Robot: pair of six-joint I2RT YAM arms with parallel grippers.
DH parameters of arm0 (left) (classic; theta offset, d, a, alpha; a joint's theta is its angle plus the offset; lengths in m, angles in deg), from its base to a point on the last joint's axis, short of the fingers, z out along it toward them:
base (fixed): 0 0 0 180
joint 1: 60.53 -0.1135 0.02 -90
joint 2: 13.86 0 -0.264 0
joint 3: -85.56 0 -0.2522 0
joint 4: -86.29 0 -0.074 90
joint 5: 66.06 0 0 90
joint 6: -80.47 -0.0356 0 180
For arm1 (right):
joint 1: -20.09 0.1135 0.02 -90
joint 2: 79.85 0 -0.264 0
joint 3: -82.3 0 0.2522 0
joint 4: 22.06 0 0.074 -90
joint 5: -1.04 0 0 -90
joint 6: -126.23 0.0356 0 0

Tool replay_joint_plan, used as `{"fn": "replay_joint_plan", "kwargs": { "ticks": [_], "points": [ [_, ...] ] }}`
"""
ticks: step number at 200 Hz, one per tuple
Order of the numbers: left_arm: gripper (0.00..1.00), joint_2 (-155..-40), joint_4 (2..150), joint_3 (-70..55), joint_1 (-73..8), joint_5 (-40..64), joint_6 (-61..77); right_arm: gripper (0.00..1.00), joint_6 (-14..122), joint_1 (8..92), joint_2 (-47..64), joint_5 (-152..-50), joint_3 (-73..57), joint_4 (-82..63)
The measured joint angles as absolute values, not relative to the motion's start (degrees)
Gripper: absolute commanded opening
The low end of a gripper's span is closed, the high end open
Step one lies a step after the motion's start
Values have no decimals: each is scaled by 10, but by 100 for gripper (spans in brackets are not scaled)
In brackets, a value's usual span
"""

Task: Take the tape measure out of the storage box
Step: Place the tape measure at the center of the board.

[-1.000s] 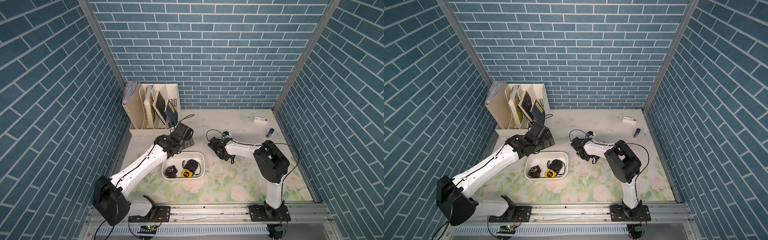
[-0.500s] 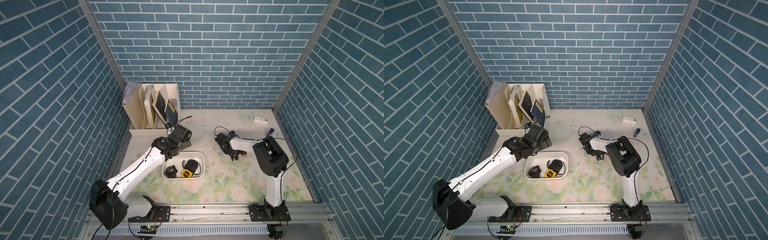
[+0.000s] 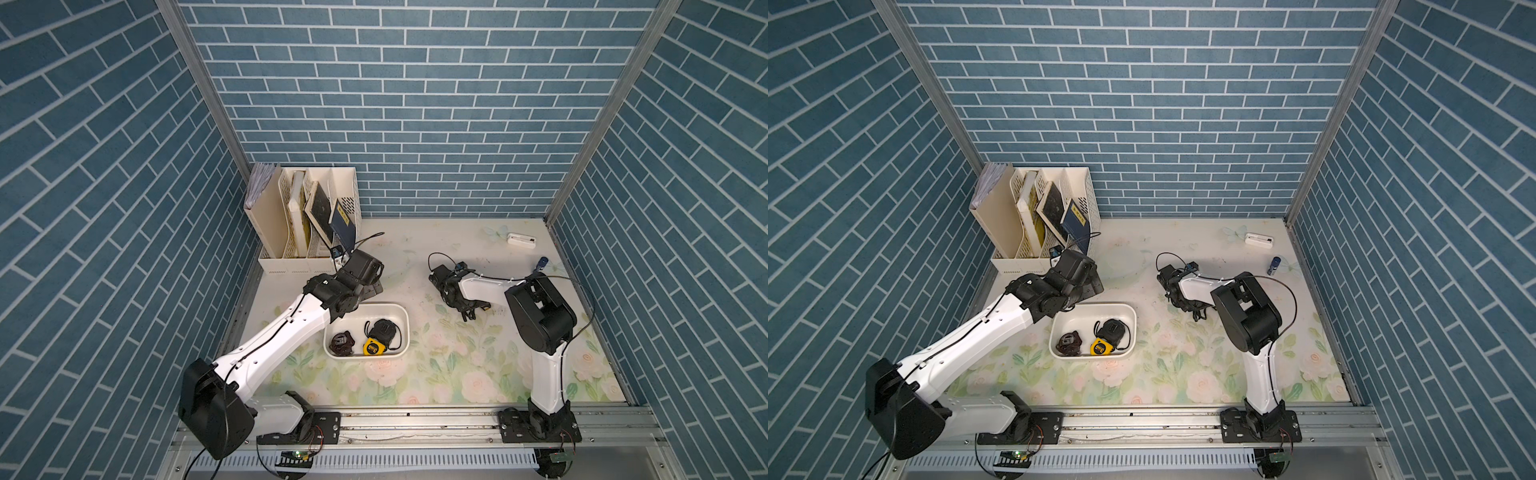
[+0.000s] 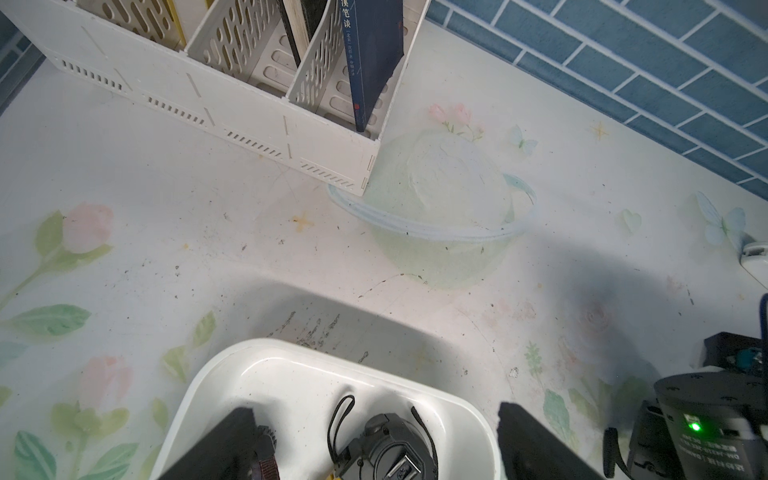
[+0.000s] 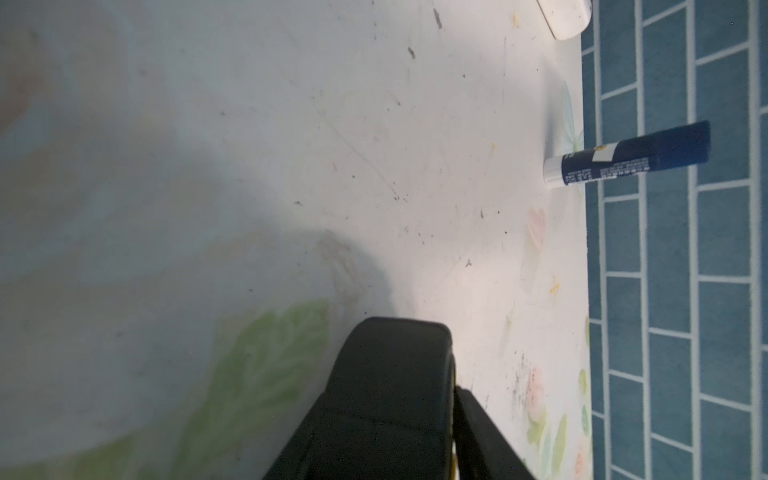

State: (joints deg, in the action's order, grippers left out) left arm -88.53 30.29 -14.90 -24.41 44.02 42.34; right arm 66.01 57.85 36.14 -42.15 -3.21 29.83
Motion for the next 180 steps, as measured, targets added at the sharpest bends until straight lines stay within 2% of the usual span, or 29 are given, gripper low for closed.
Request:
{"fn": "replay_joint_plan", "kwargs": {
  "ticks": [53,79,141,180],
  "points": [
    [96,-886,303,-148,-244,436,423,70,660,579,351,-426,-32,295],
    [96,-893,300,-144,-244,436,420,74,654,586,328,-474,-29,277],
    [97,-907,284,-143,-244,435,404,76,632,597,223,-594,-25,231],
    [99,-928,281,-158,-231,412,383,76,632,562,85,-631,12,189]
  ]
}}
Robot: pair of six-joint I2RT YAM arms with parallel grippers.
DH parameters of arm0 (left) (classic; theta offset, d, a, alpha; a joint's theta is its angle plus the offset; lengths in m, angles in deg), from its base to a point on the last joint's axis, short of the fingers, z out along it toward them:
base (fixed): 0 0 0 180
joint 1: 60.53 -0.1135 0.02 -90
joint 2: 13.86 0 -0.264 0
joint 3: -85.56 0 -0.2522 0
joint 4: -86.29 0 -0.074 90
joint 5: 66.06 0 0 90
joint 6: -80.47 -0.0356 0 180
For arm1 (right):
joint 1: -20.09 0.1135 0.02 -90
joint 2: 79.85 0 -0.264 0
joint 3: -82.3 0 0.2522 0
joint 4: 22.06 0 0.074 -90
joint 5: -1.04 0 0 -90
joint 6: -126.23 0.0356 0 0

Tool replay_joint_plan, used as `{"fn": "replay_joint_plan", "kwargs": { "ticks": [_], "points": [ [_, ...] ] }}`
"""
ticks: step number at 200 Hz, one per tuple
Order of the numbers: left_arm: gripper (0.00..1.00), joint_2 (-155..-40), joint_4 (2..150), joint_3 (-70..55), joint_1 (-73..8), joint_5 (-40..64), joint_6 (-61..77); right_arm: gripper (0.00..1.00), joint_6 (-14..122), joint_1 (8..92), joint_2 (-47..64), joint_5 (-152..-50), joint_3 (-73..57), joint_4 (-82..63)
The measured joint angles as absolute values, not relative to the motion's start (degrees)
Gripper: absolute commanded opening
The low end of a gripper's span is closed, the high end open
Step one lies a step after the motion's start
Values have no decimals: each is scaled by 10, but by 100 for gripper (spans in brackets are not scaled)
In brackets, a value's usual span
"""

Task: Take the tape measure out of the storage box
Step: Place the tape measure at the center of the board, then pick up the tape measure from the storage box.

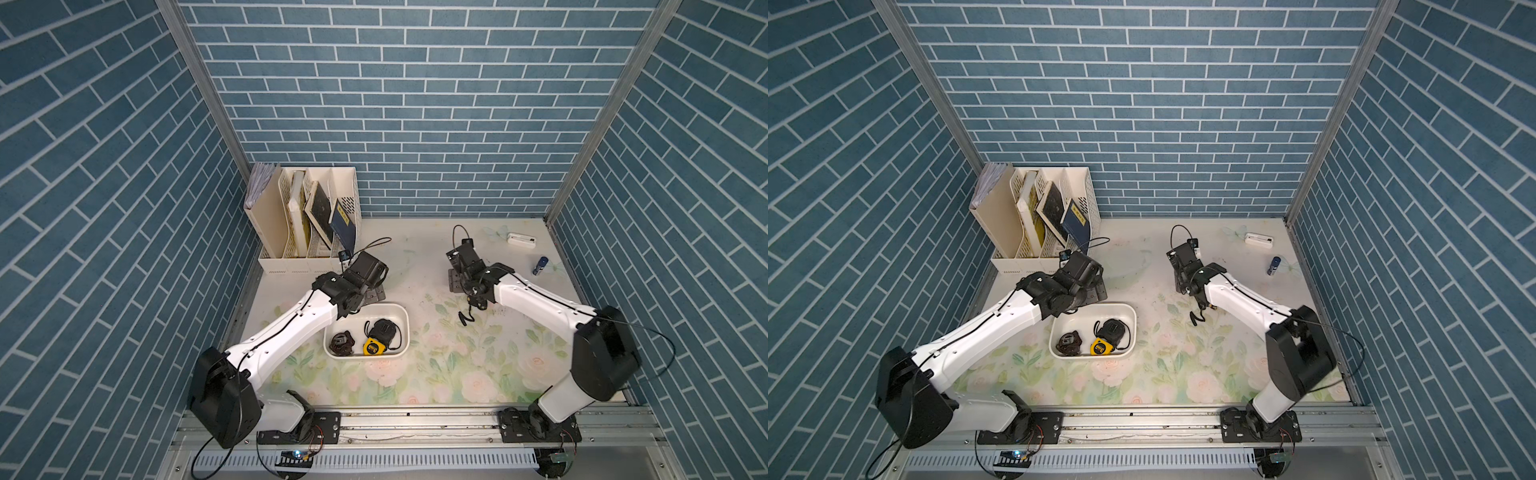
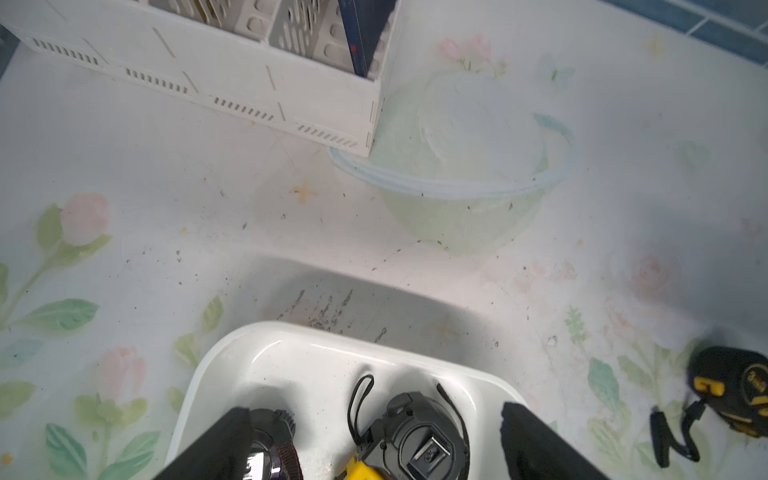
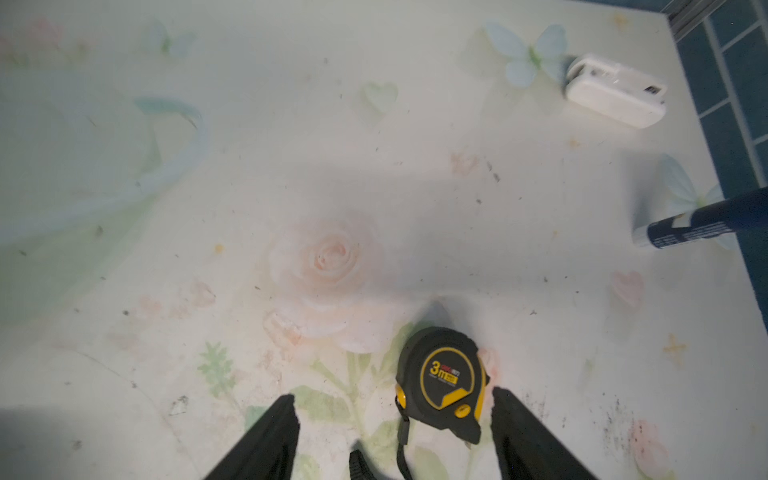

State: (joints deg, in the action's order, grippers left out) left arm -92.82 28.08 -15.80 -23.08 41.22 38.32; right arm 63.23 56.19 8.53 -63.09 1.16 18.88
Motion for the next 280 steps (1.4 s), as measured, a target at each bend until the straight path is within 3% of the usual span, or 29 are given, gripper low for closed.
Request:
{"fn": "replay_joint_plan", "kwargs": {
  "ticks": [31,109,280],
  "points": [
    [99,-980,274,-164,-195,401,367,76,632,544,28,-626,12,165],
    [100,-1027,243,-164,-121,390,319,76,629,538,29,-629,40,161],
    [100,-1075,331,-206,-125,312,228,76,629,528,27,-638,72,133]
  ]
}}
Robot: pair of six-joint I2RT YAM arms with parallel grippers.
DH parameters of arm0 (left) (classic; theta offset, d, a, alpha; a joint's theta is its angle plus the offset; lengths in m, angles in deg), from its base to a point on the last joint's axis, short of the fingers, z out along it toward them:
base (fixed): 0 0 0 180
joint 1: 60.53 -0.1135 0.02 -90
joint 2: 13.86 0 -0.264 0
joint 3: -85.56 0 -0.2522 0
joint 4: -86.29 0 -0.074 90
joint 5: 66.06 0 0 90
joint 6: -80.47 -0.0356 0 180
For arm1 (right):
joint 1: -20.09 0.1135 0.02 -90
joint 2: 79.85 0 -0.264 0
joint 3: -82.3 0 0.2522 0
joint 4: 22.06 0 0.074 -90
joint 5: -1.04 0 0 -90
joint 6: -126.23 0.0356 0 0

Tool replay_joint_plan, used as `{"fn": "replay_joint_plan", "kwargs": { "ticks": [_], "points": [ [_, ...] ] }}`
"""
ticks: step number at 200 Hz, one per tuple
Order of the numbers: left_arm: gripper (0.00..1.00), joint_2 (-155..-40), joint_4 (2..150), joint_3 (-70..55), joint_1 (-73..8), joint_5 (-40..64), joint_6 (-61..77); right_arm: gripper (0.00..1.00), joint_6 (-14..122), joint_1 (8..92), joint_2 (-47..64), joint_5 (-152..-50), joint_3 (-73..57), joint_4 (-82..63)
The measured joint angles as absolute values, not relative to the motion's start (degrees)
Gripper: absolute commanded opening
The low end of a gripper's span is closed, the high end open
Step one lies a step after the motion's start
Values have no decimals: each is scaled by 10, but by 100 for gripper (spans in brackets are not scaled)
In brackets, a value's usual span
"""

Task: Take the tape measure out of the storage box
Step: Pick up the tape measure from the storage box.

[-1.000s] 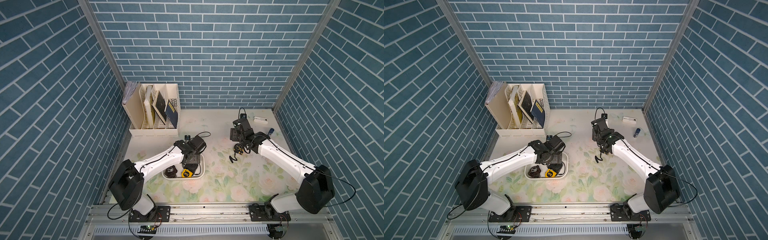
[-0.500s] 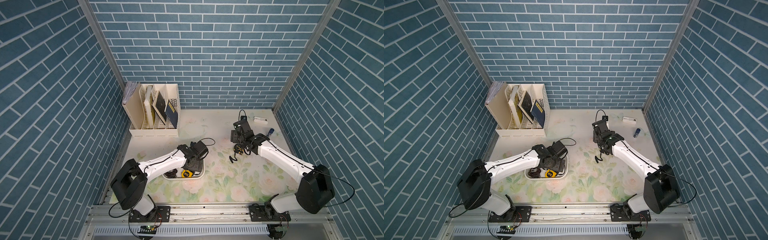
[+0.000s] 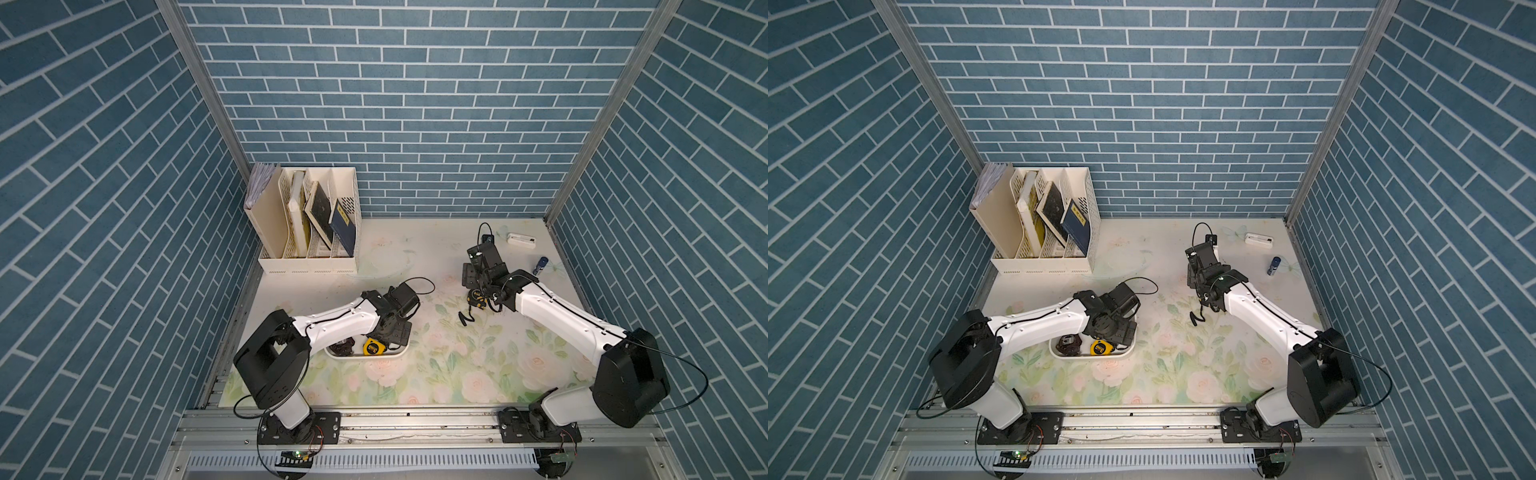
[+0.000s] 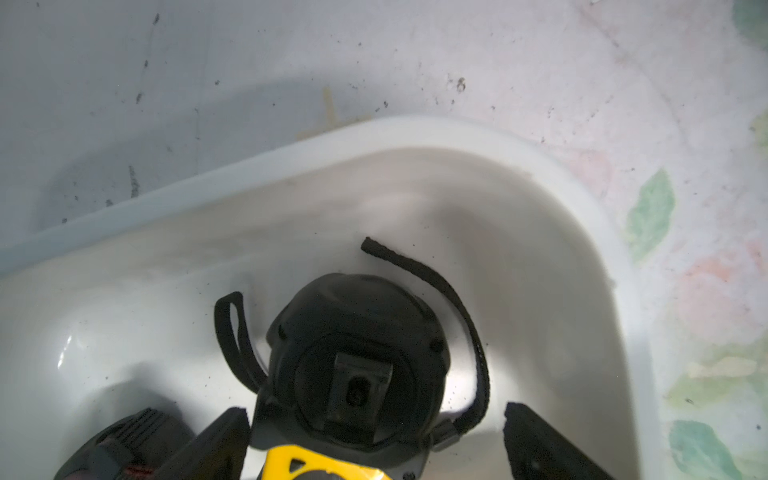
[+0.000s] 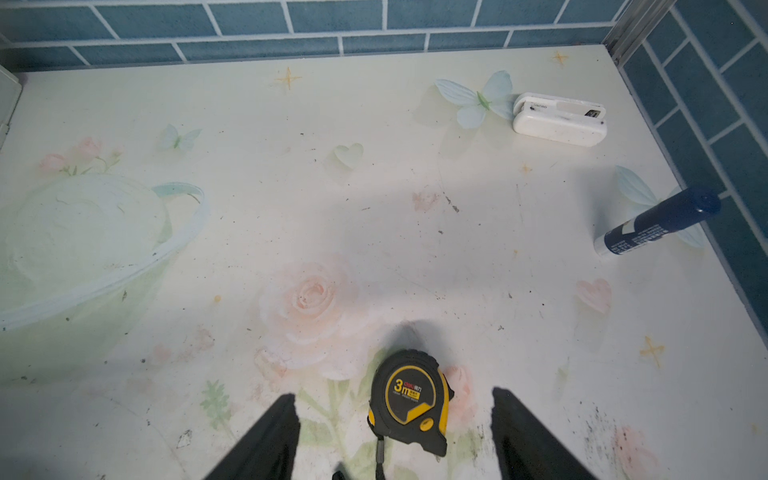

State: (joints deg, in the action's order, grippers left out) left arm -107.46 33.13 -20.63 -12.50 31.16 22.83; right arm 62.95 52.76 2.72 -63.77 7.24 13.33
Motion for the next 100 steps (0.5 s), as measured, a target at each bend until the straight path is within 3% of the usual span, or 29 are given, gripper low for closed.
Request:
{"fn": "replay_joint_plan", "kwargs": {
  "ticks": [100],
  "points": [
    [100,-1085,378,-236,-151,311,214,76,629,525,24,-642,75,127]
  ]
}}
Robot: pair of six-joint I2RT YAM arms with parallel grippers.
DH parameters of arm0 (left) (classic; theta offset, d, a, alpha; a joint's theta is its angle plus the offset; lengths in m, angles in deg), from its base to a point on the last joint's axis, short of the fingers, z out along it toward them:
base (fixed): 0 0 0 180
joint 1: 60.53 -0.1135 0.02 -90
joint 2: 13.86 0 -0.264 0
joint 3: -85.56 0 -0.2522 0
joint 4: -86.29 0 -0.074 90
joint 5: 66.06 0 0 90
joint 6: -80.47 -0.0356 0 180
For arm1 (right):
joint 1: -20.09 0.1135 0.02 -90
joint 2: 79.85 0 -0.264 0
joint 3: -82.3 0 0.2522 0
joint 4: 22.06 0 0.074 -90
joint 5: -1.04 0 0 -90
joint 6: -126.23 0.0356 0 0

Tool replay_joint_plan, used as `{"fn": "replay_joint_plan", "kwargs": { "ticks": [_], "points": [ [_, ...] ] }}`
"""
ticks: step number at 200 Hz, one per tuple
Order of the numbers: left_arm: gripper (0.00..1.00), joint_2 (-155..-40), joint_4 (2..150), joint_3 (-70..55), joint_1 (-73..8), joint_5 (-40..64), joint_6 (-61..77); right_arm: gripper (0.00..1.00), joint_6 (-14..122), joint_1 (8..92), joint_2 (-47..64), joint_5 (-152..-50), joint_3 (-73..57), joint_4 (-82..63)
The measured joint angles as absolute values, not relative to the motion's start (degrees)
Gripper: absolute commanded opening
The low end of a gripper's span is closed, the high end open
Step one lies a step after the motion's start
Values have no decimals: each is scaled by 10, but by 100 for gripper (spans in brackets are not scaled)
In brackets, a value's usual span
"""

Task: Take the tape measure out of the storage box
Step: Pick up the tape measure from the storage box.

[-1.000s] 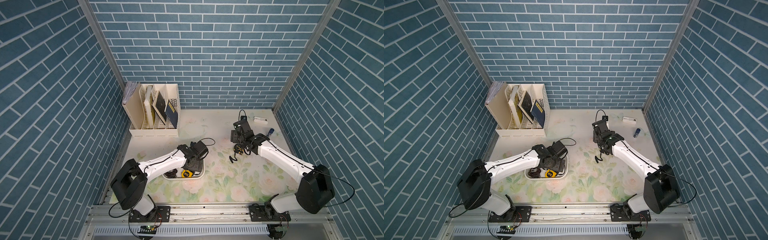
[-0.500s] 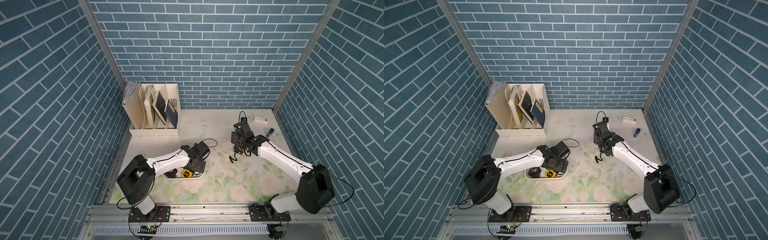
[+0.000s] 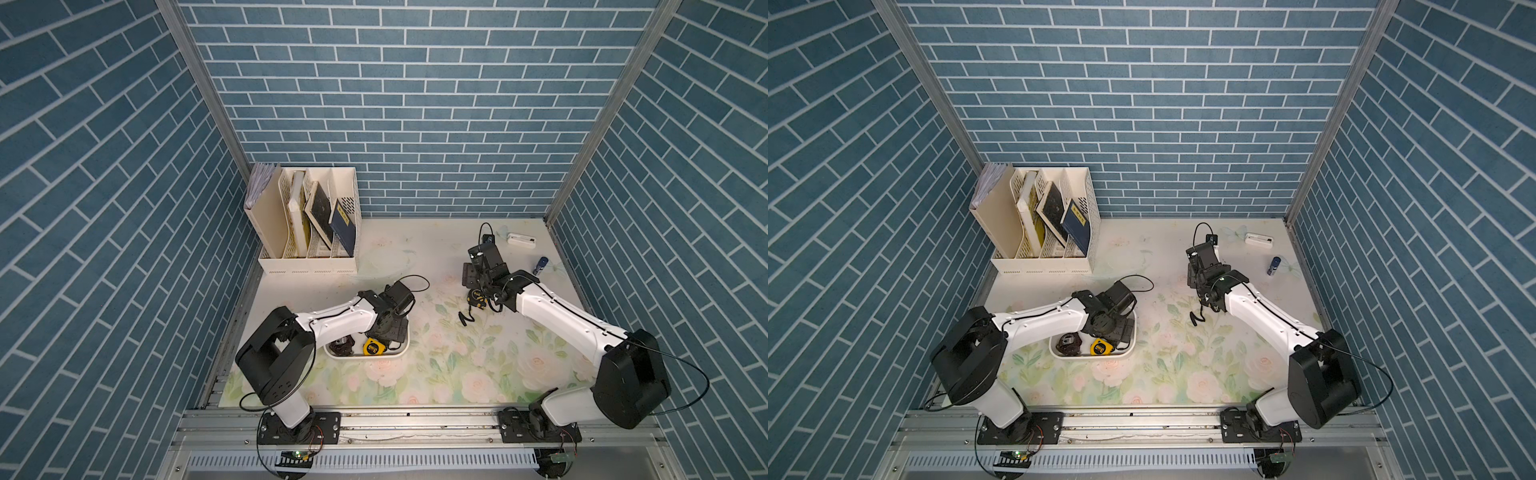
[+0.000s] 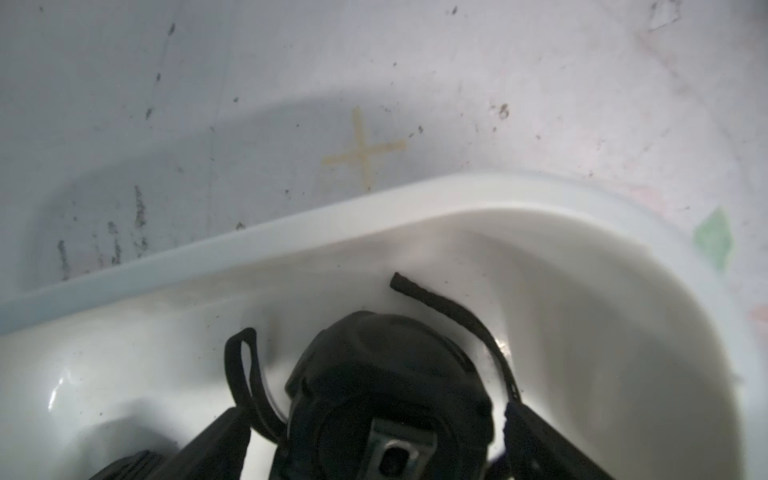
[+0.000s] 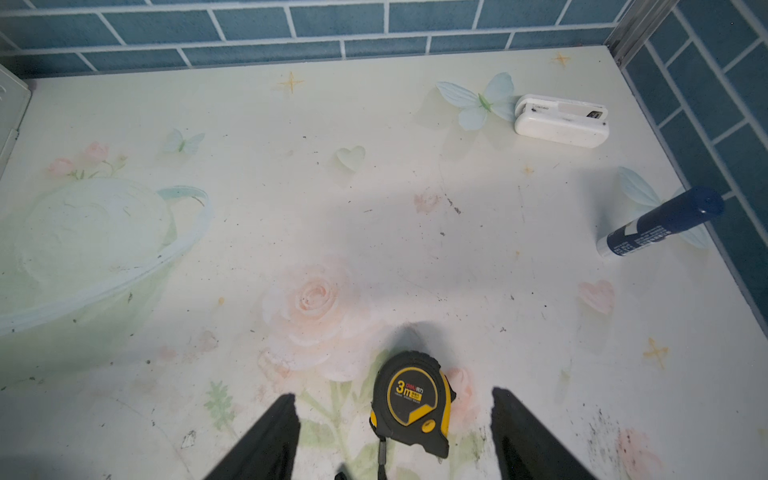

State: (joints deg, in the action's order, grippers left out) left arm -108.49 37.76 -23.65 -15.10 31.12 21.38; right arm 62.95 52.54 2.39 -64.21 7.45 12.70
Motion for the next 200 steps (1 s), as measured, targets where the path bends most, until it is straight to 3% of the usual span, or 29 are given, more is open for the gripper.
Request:
{"fn": "replay_joint_plan", "kwargs": {
  "ticks": [81,107,122,162,200],
  "points": [
    [100,-1098,414,-248,-155,301,198,75,629,524,24,-644,75,122],
    [95,-1104,423,-248,-158,300,194,75,629,524,24,-644,75,122],
    [86,-1107,428,-249,-160,299,191,75,629,524,24,-644,75,122],
    [51,-1110,436,-251,-165,294,191,75,629,524,24,-644,77,122],
    [37,-1110,434,-251,-168,295,198,75,629,524,24,-644,80,120]
  ]
}}
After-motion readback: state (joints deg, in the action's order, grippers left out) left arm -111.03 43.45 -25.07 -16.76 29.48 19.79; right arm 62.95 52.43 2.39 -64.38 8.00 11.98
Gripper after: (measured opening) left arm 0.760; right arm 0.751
